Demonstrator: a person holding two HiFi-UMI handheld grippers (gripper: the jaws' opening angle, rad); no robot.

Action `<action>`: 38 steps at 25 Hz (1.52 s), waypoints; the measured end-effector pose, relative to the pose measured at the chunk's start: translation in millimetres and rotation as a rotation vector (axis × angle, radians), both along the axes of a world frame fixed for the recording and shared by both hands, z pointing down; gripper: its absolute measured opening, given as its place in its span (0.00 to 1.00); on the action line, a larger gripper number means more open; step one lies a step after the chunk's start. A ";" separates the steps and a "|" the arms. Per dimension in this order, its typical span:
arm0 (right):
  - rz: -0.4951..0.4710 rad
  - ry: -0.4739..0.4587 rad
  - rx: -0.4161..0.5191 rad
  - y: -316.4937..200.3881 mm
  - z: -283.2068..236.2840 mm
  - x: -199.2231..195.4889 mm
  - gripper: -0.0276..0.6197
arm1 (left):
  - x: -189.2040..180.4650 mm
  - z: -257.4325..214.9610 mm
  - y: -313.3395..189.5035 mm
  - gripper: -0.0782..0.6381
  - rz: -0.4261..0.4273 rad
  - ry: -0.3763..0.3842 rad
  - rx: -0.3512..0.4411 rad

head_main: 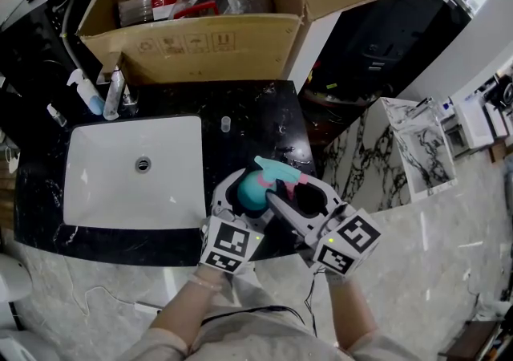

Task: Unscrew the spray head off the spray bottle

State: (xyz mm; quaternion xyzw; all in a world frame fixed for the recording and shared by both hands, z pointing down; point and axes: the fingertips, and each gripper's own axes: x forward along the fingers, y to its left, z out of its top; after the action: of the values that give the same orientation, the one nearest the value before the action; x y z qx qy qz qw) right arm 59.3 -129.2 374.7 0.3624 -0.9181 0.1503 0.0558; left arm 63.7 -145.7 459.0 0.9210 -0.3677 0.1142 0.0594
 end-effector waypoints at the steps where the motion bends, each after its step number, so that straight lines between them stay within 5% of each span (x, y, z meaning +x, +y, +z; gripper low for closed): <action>1: 0.009 -0.005 0.003 -1.0 -1.2 1.7 0.36 | 0.3 -0.1 0.0 0.62 0.000 0.000 0.000; 8: 0.165 -0.059 0.125 19.5 -38.1 39.7 0.36 | 0.7 -0.8 -0.2 0.62 -0.001 0.003 -0.001; 14: 0.013 -0.191 -0.020 46.0 -33.8 4.3 0.22 | -0.6 0.5 0.1 0.62 -0.002 0.005 0.002; 19: 0.064 -0.096 -0.099 37.1 -2.4 -10.1 0.25 | 0.1 0.2 0.5 0.62 0.000 0.001 0.005; 26: 0.144 -0.005 -0.097 22.6 14.0 -11.0 0.33 | 0.5 0.2 0.8 0.62 -0.001 0.004 0.008; 38: 0.202 0.008 -0.026 -3.5 14.7 -14.9 0.39 | 0.0 0.1 0.2 0.62 -0.001 0.003 0.010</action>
State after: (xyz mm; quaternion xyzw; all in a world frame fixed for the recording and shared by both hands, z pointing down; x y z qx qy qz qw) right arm 44.3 -132.6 389.4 0.4528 -0.8748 0.1654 0.0488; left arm 63.6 -145.4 459.2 0.9213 -0.3685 0.1111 0.0554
